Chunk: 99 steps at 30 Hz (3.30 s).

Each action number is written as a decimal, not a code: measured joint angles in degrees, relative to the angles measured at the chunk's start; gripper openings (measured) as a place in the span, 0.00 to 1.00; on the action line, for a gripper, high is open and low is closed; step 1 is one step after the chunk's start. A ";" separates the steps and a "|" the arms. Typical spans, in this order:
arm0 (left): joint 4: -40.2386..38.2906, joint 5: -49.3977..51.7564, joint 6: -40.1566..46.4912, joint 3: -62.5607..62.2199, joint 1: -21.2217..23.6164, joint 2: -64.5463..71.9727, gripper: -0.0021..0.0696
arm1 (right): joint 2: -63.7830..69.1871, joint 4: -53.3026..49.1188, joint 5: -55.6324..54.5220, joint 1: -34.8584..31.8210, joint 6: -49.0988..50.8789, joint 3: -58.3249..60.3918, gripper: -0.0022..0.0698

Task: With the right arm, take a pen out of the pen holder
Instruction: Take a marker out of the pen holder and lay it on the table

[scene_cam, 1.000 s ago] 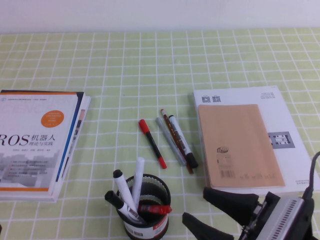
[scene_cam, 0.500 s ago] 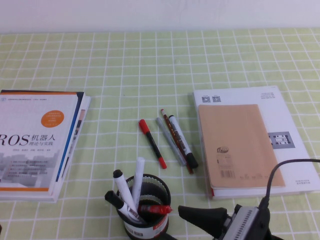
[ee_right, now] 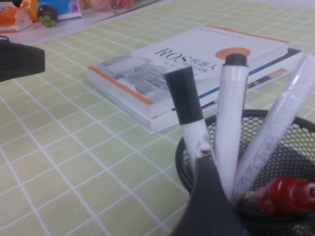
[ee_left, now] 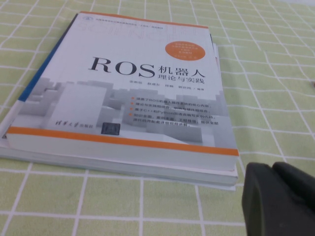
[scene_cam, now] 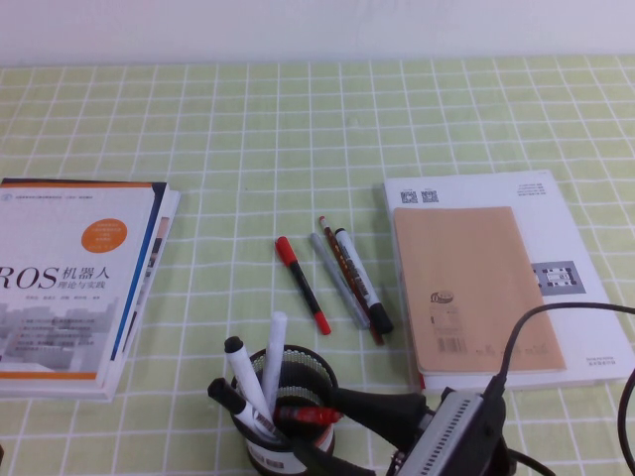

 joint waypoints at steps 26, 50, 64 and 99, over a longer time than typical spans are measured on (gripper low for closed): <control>0.00 0.00 0.00 0.00 0.00 0.00 0.02 | 1.19 0.31 0.00 0.00 -2.86 -2.35 0.35; 0.00 0.00 0.00 0.00 0.00 0.00 0.02 | -0.45 4.72 -0.13 0.00 -3.68 -2.48 0.14; 0.00 0.00 0.00 0.00 0.00 0.00 0.02 | -14.14 9.99 11.44 0.00 -6.60 -2.90 0.13; 0.00 0.00 0.00 0.00 0.00 0.00 0.02 | -21.35 12.84 81.31 -24.70 -20.90 -37.94 0.07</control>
